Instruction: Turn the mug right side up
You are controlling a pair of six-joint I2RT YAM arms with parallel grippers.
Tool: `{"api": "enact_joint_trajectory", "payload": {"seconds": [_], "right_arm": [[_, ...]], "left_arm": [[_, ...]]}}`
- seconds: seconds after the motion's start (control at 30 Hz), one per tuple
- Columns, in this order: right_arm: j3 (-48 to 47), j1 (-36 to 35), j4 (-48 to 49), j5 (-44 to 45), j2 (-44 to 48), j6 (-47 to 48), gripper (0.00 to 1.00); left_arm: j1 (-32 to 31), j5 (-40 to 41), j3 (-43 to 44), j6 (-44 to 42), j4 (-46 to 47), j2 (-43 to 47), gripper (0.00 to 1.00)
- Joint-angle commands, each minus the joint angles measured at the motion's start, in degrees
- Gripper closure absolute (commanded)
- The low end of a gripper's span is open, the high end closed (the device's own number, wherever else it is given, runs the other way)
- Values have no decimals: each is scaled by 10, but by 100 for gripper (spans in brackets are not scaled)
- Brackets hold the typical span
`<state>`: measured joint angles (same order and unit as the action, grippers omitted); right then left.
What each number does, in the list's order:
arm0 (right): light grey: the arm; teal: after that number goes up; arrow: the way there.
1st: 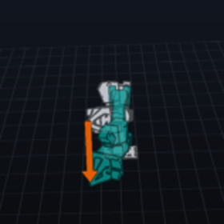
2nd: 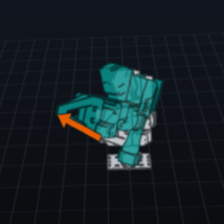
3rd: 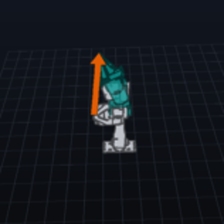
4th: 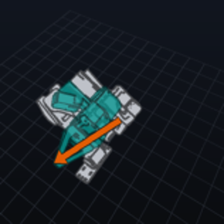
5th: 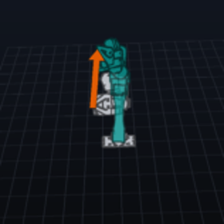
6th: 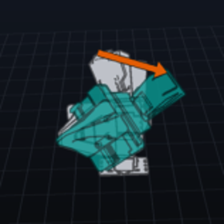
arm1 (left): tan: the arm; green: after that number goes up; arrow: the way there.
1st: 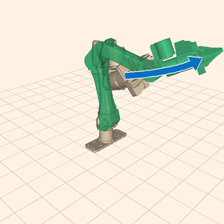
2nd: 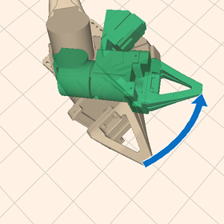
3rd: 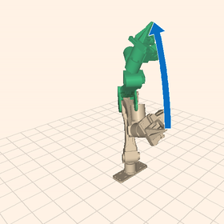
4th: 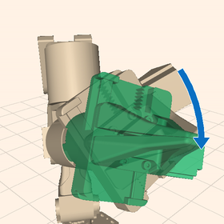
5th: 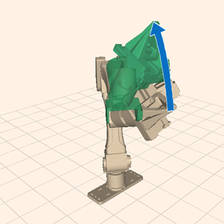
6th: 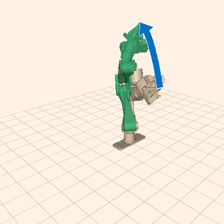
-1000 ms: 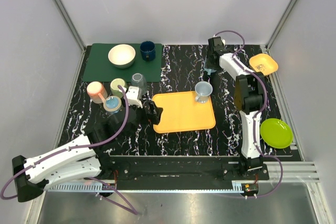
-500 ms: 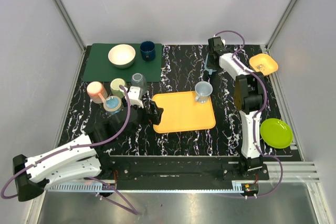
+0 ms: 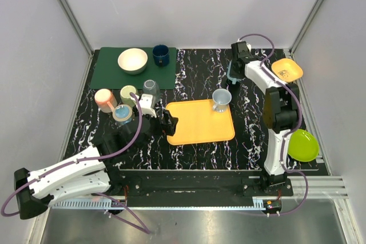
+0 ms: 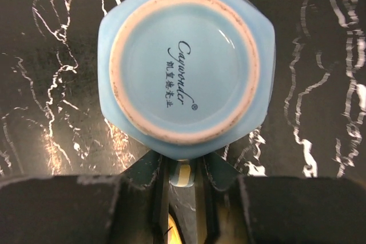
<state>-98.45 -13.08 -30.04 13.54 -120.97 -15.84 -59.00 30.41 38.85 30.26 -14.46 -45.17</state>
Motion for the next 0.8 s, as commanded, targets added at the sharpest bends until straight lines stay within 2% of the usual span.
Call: {"api": "enact_joint_trajectory", "payload": {"seconds": [0.0, 0.2, 0.3, 0.4, 0.5, 0.63, 0.67, 0.77], "right_arm": [[11, 2, 56, 53, 132, 1, 100], [62, 14, 81, 47, 286, -53, 100], [119, 16, 124, -5, 357, -99, 100], [195, 21, 202, -105, 477, -149, 100], [281, 22, 304, -233, 560, -206, 100], [368, 23, 463, -401, 626, -330, 100], [405, 23, 495, -421, 637, -356, 100], [471, 23, 602, -480, 674, -454, 100]], "left_arm": [[-2, 3, 5, 8, 31, 5, 1], [-2, 39, 18, 27, 33, 4, 1], [-2, 52, 23, 38, 57, 5, 1], [-1, 35, 13, 53, 111, 17, 1], [6, -30, -9, 64, 197, 34, 1], [28, -186, -59, 78, 355, 44, 1], [42, -210, -65, 87, 415, 41, 1], [80, -295, -76, 150, 511, 13, 1]]}}
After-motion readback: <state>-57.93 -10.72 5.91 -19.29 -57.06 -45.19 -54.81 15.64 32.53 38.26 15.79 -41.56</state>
